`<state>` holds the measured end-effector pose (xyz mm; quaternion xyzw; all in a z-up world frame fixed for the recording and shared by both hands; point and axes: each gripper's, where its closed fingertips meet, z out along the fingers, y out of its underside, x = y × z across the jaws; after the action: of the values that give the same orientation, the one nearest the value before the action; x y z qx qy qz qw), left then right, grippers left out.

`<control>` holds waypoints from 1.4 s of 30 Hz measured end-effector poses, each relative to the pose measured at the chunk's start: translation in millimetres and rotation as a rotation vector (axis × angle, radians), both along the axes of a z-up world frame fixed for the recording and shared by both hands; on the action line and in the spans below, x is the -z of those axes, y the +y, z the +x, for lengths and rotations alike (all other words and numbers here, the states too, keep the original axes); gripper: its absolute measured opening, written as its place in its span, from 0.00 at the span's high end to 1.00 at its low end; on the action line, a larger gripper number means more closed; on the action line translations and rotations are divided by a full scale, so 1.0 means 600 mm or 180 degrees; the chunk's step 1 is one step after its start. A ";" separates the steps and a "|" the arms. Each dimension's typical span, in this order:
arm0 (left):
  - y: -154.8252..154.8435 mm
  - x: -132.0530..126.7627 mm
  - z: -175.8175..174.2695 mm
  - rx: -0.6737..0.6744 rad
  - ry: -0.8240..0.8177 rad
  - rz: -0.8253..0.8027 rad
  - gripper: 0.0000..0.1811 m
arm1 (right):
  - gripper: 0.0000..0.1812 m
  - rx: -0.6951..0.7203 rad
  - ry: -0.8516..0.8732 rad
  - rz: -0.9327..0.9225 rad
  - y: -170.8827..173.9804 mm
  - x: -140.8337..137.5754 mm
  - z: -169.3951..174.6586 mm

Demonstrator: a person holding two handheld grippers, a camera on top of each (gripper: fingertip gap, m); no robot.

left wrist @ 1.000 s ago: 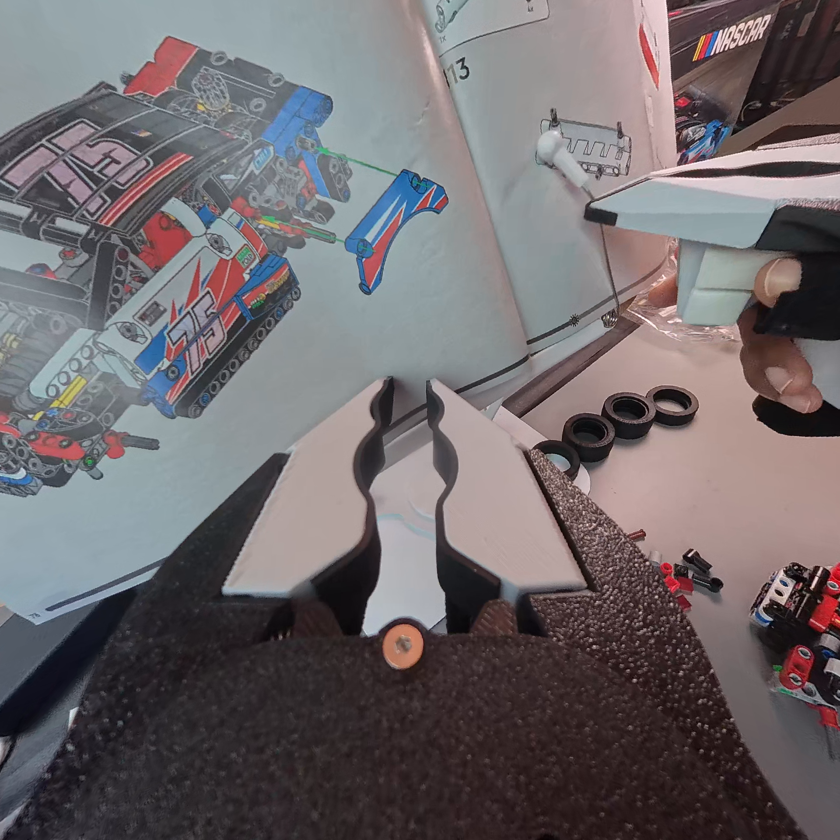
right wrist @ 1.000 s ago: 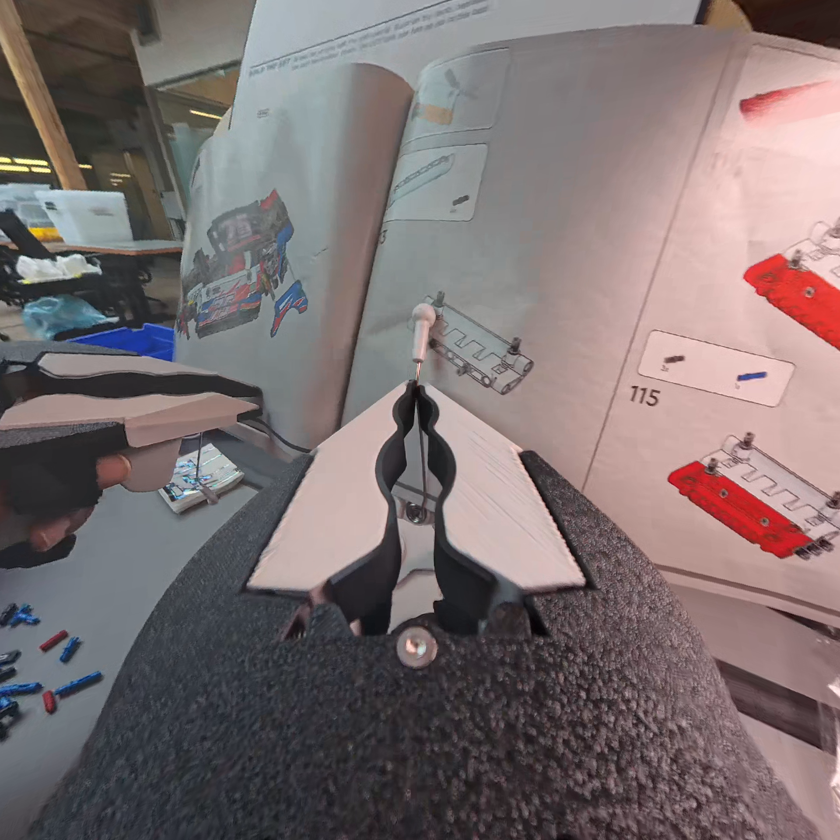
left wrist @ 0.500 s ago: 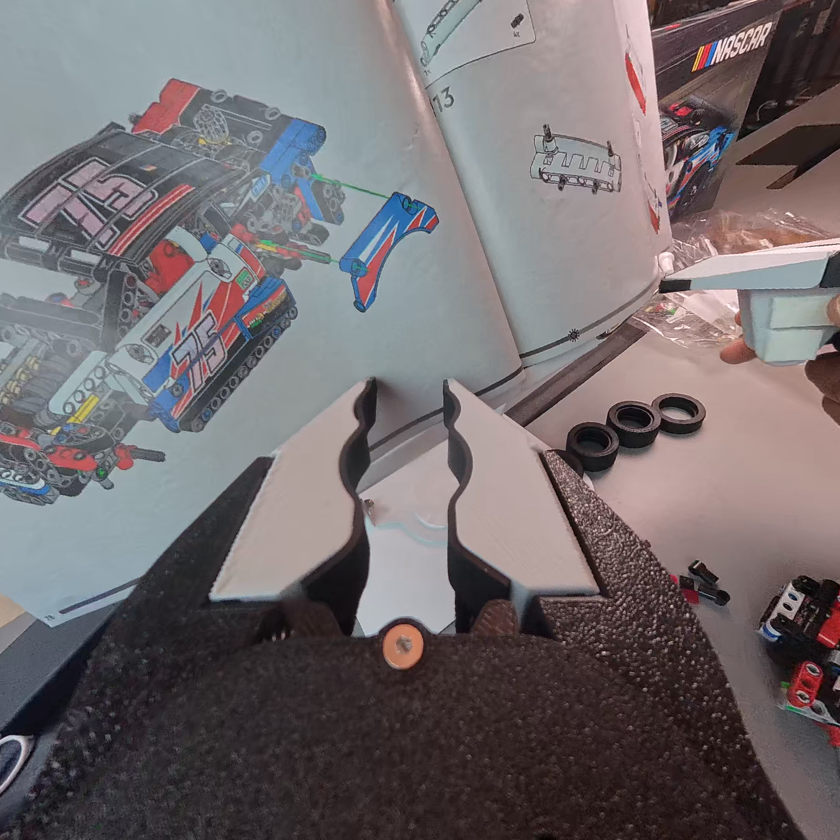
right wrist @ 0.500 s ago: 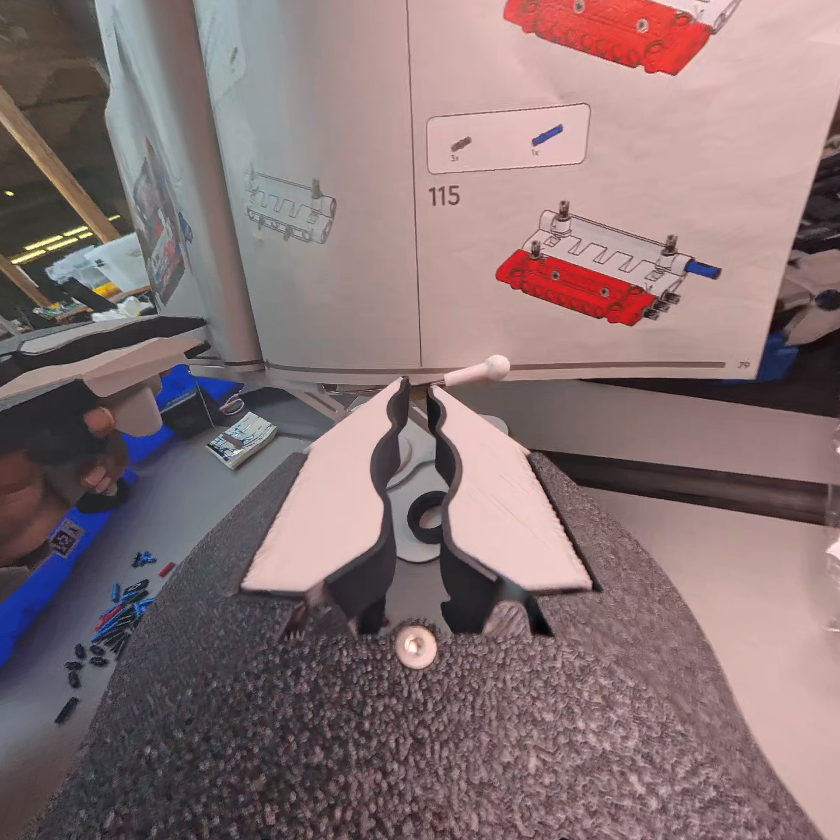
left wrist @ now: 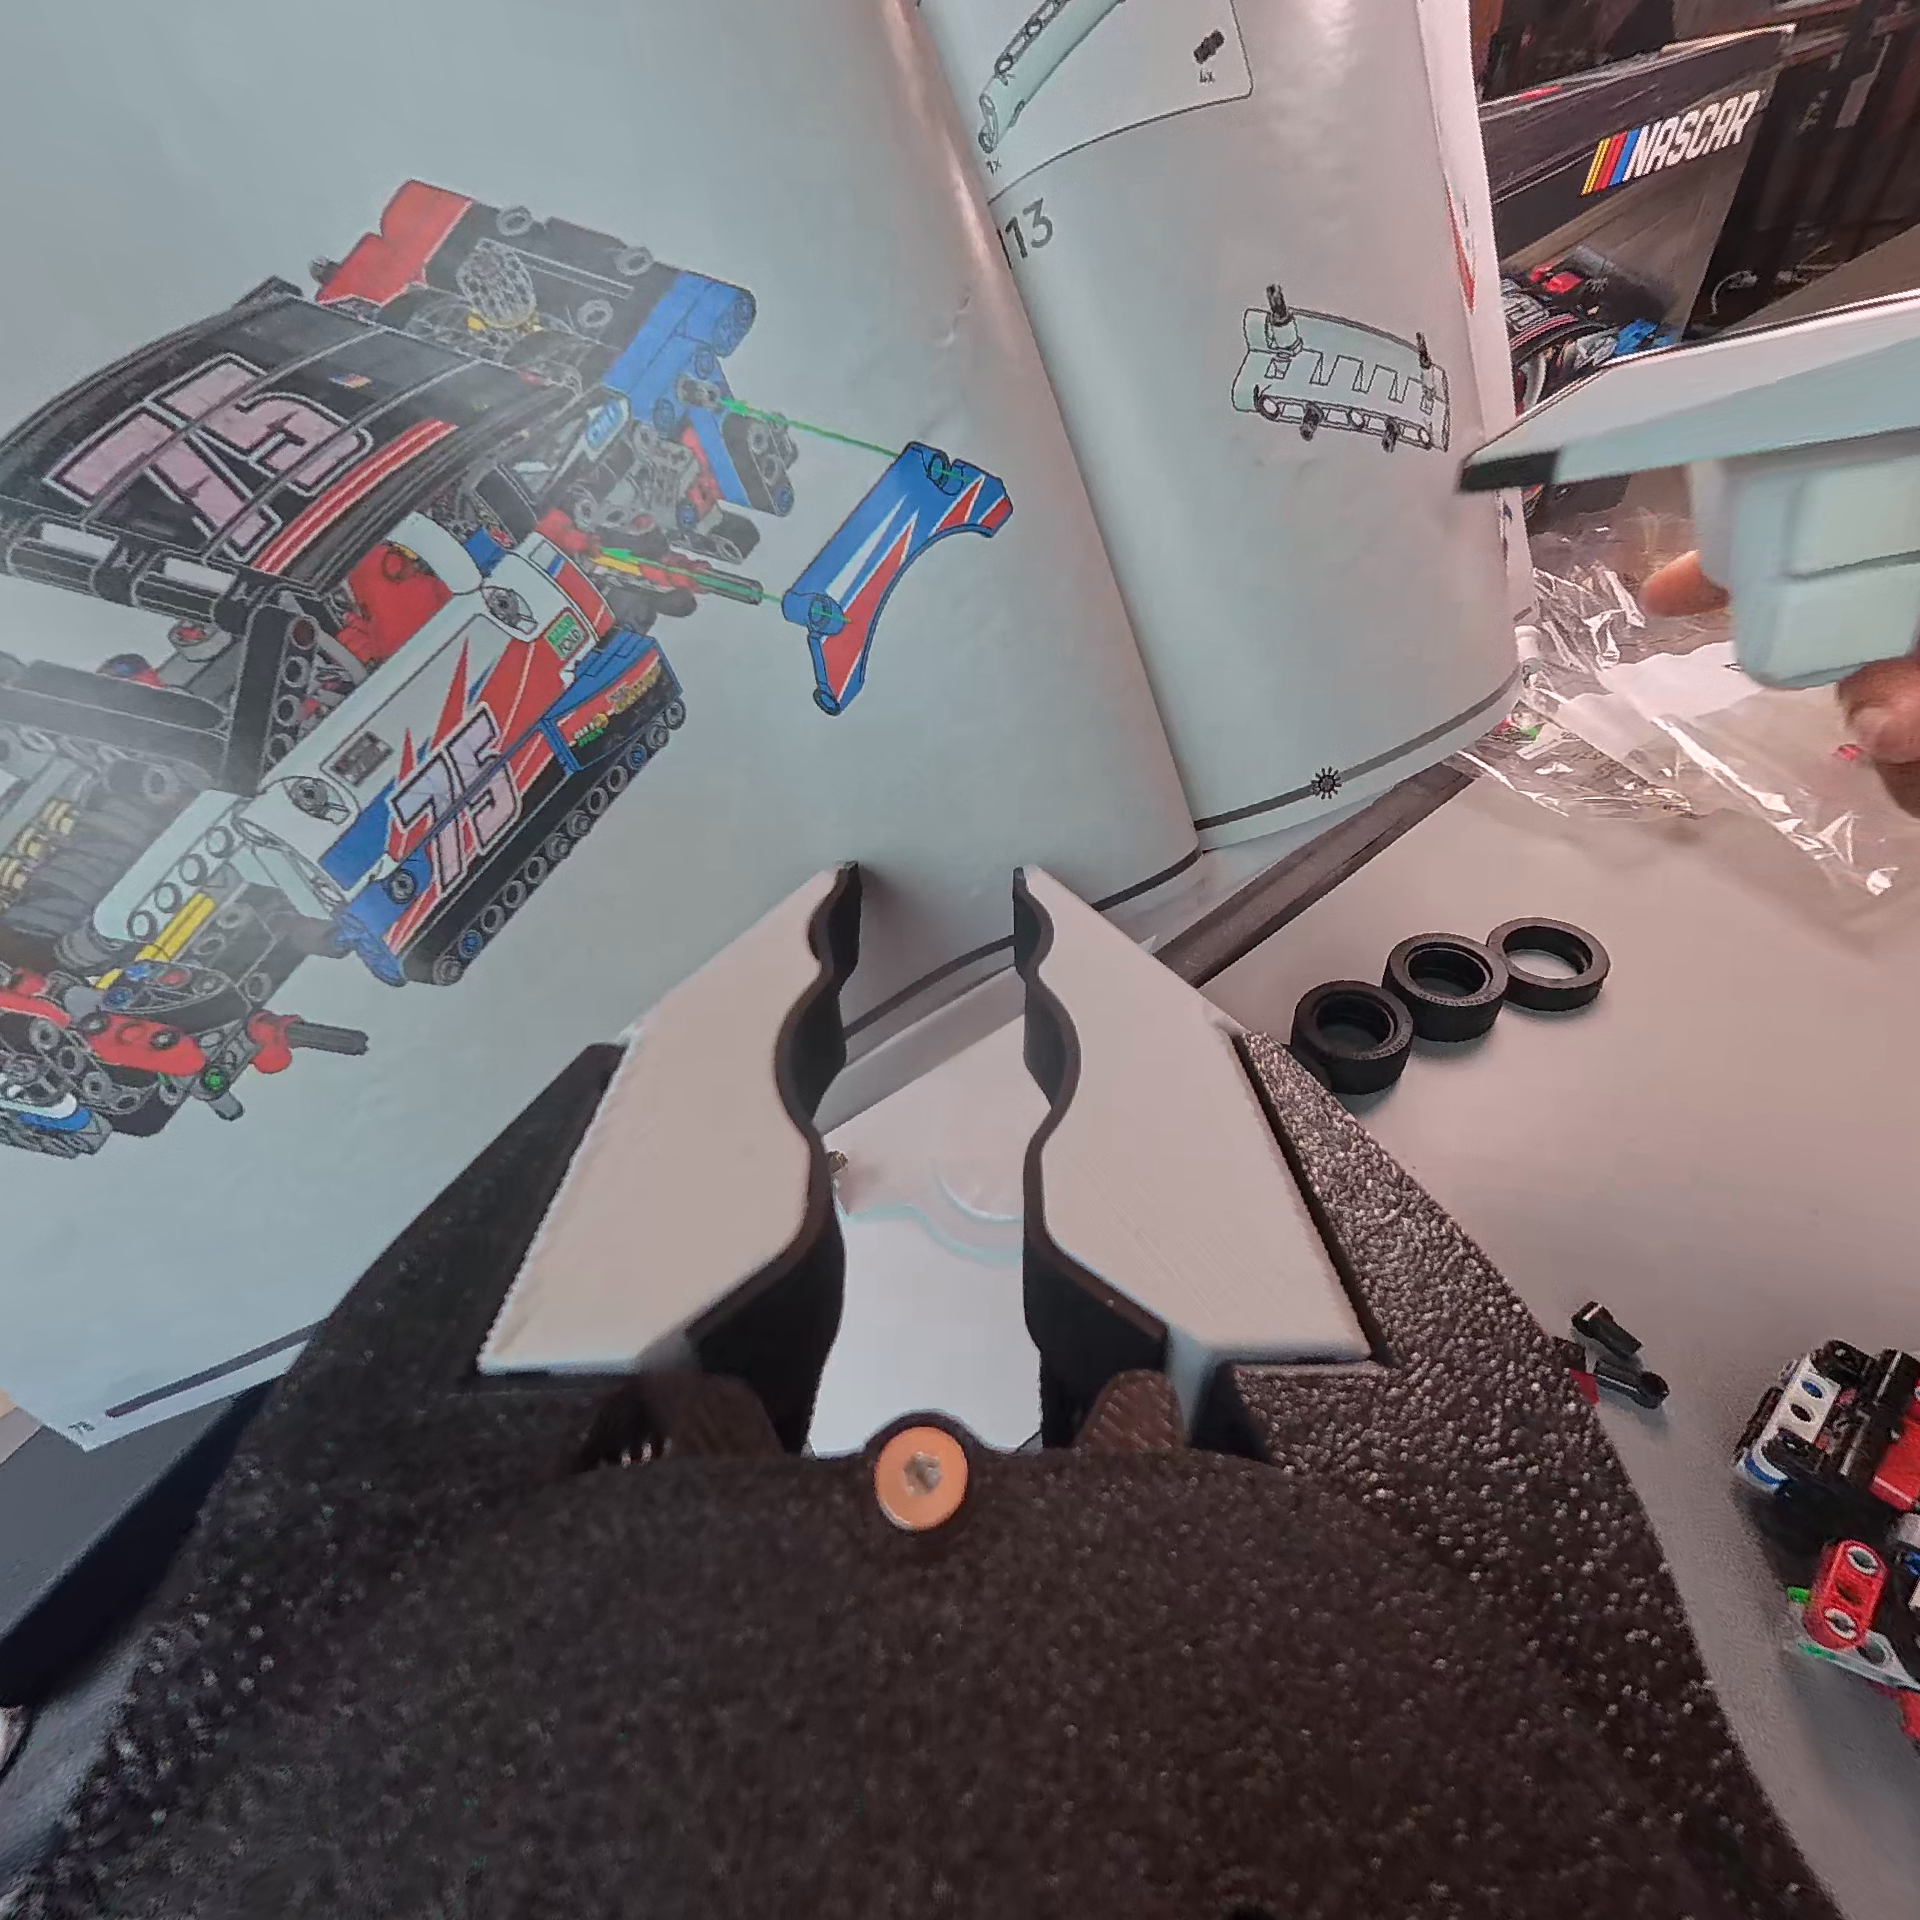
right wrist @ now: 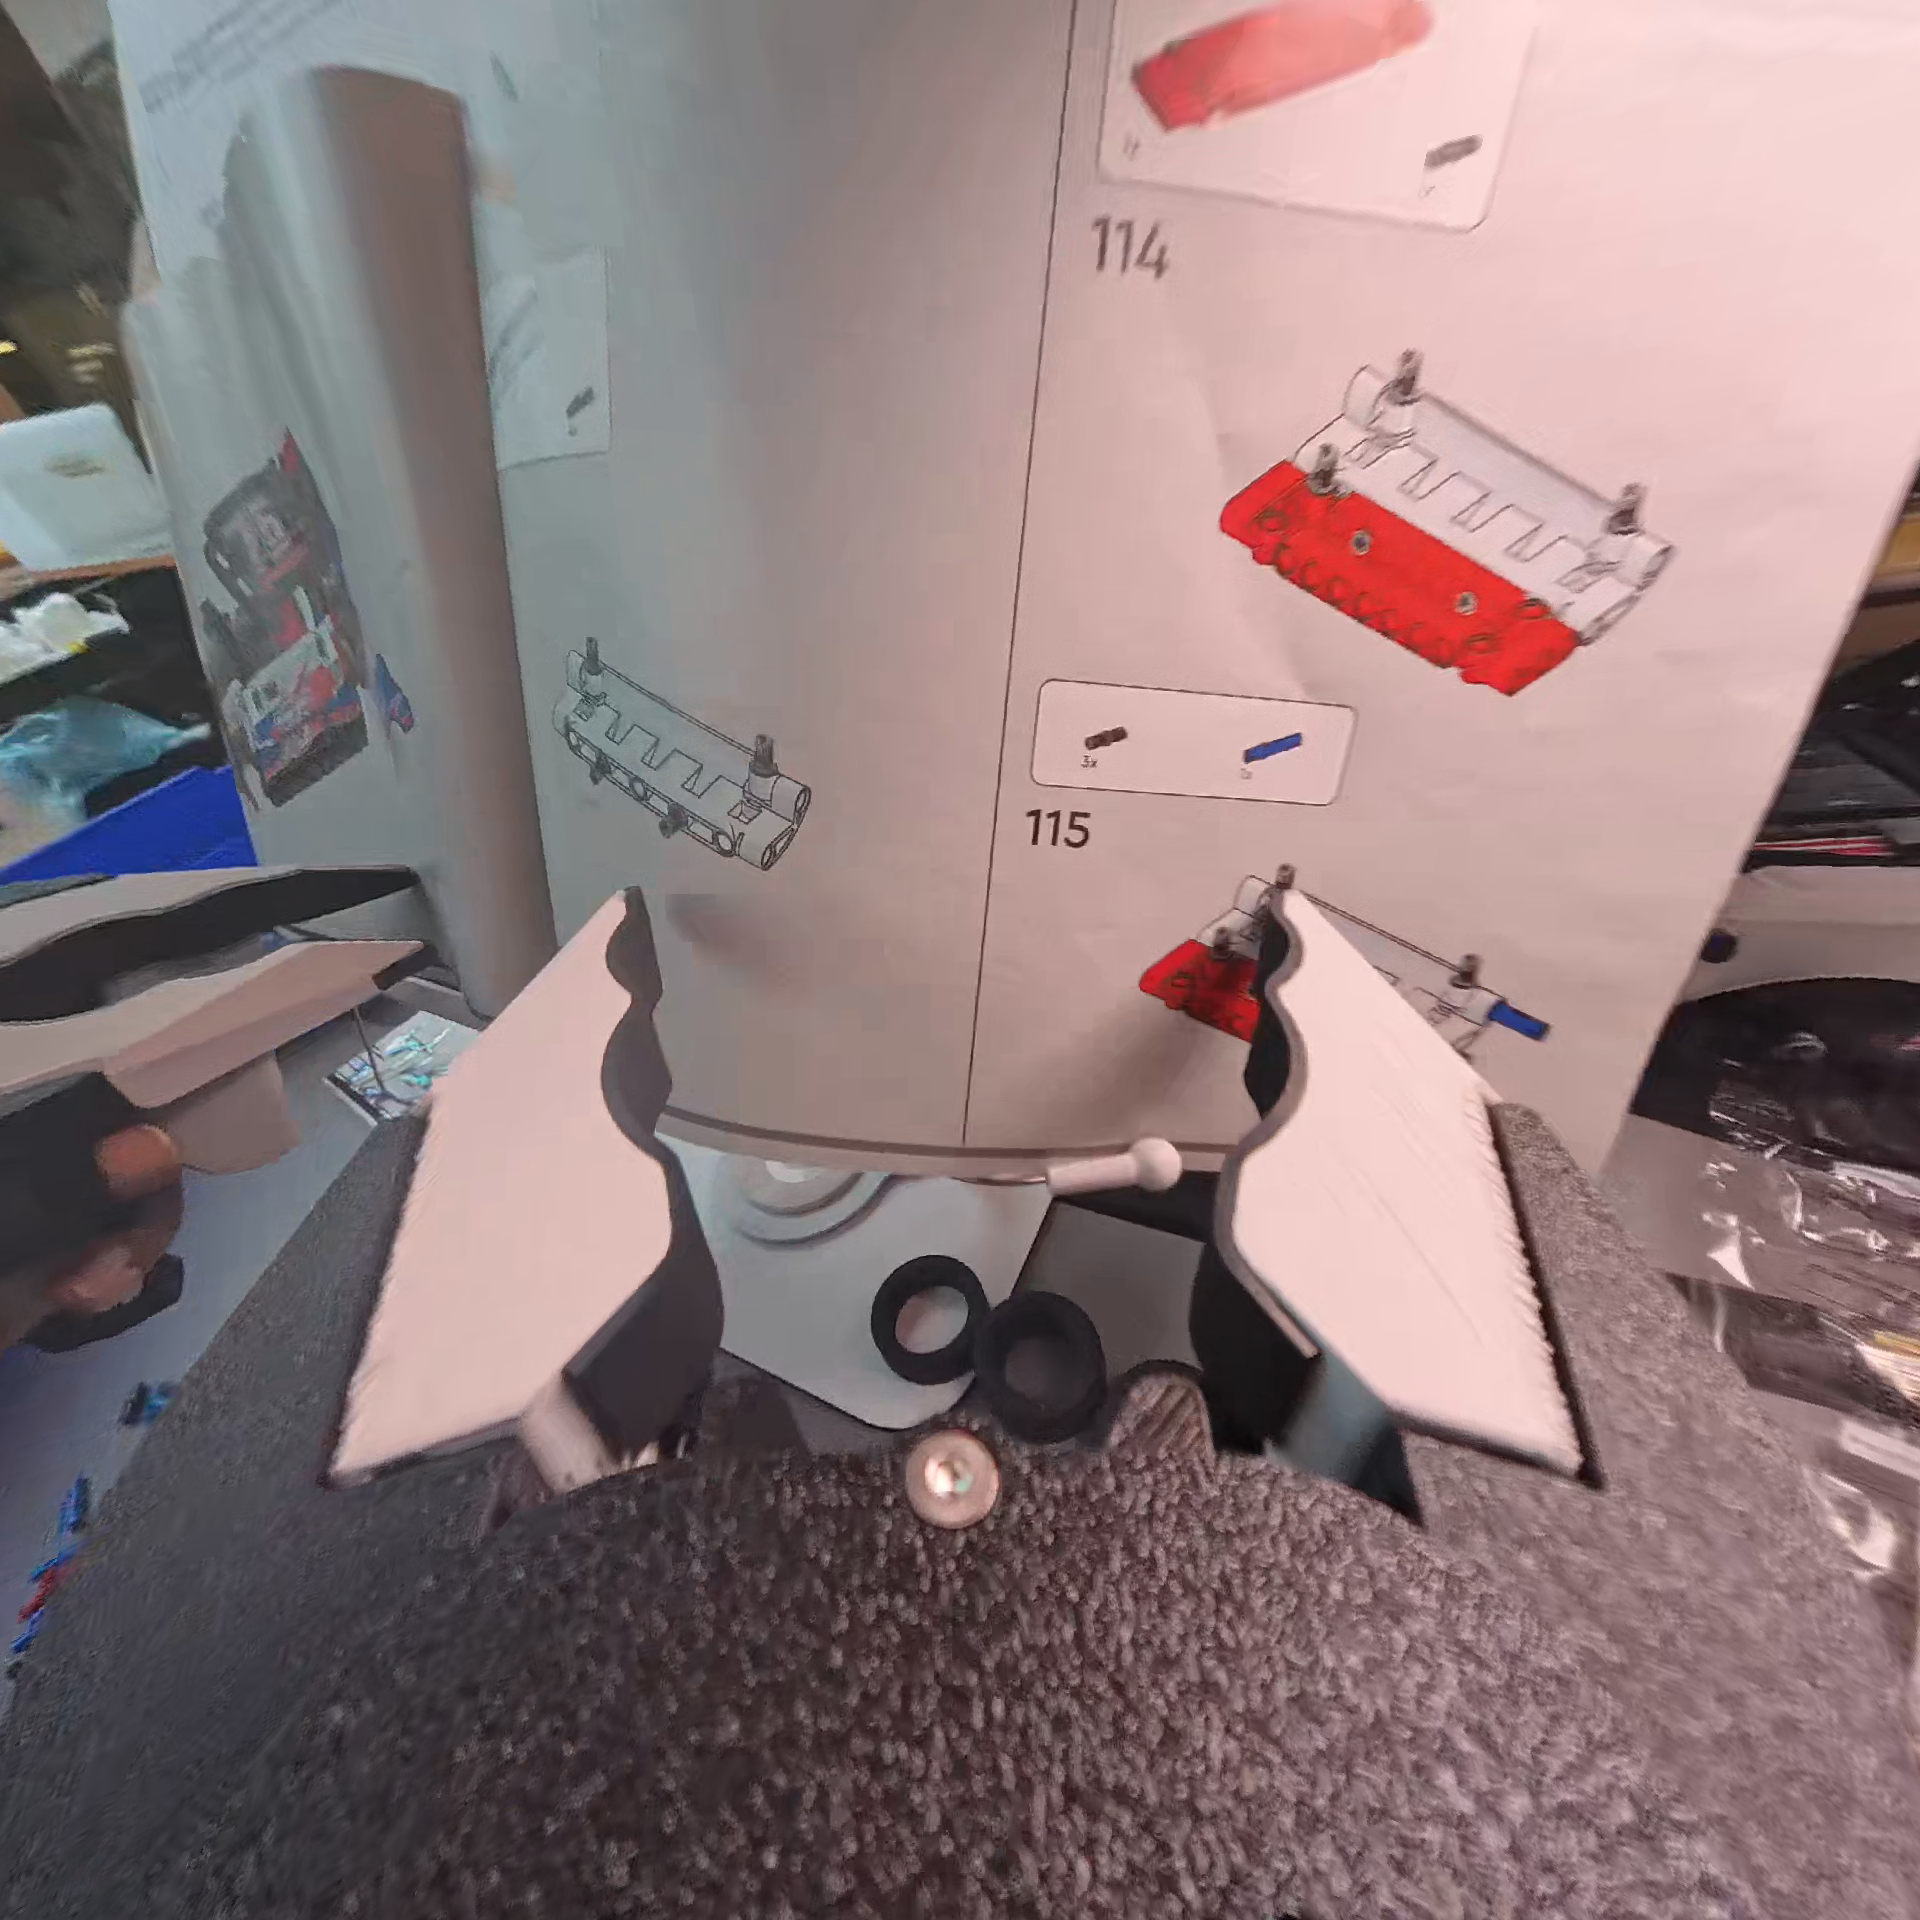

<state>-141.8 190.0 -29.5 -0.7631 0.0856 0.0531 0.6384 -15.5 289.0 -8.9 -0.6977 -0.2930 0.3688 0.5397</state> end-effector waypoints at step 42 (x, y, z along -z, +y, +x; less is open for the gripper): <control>-0.057 -0.123 -0.014 0.1210 -0.2033 0.0056 0.99 | 0.73 -0.0816 -0.0497 0.2839 -0.317 -0.056 -0.109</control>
<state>-150.2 155.8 44.2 -0.7062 0.0217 -0.3064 0.6379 -81.2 98.6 24.6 -0.3815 -0.5464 0.2170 0.7133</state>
